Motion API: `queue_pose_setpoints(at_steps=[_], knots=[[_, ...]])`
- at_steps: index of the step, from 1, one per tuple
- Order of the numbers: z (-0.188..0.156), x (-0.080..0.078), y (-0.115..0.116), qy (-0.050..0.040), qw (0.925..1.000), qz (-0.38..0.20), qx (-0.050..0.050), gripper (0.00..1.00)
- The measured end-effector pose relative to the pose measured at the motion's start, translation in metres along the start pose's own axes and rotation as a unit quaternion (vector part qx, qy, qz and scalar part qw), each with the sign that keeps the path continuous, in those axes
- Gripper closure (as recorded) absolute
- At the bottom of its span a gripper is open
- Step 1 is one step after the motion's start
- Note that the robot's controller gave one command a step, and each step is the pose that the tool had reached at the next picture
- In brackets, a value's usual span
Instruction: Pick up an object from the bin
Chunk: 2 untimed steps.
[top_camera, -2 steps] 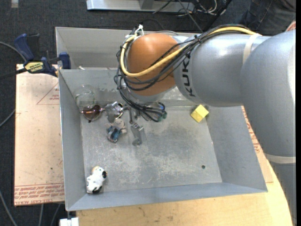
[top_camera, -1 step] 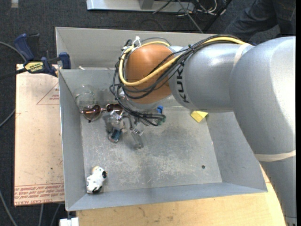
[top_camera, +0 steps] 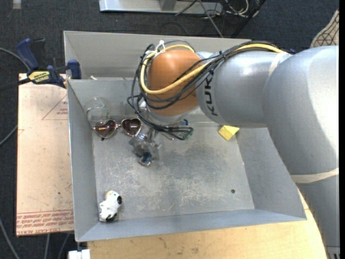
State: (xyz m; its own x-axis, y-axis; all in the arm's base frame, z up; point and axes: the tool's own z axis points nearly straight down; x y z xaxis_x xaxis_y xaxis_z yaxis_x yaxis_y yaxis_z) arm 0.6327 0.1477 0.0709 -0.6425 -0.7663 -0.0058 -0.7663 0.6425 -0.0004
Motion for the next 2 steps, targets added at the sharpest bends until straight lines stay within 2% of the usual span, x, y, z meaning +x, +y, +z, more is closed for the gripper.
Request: queue_pose_setpoints(at_steps=[2], knots=[[-0.0003,-0.0001,0.0,-0.0001,1.0,0.0,0.0,1.0]])
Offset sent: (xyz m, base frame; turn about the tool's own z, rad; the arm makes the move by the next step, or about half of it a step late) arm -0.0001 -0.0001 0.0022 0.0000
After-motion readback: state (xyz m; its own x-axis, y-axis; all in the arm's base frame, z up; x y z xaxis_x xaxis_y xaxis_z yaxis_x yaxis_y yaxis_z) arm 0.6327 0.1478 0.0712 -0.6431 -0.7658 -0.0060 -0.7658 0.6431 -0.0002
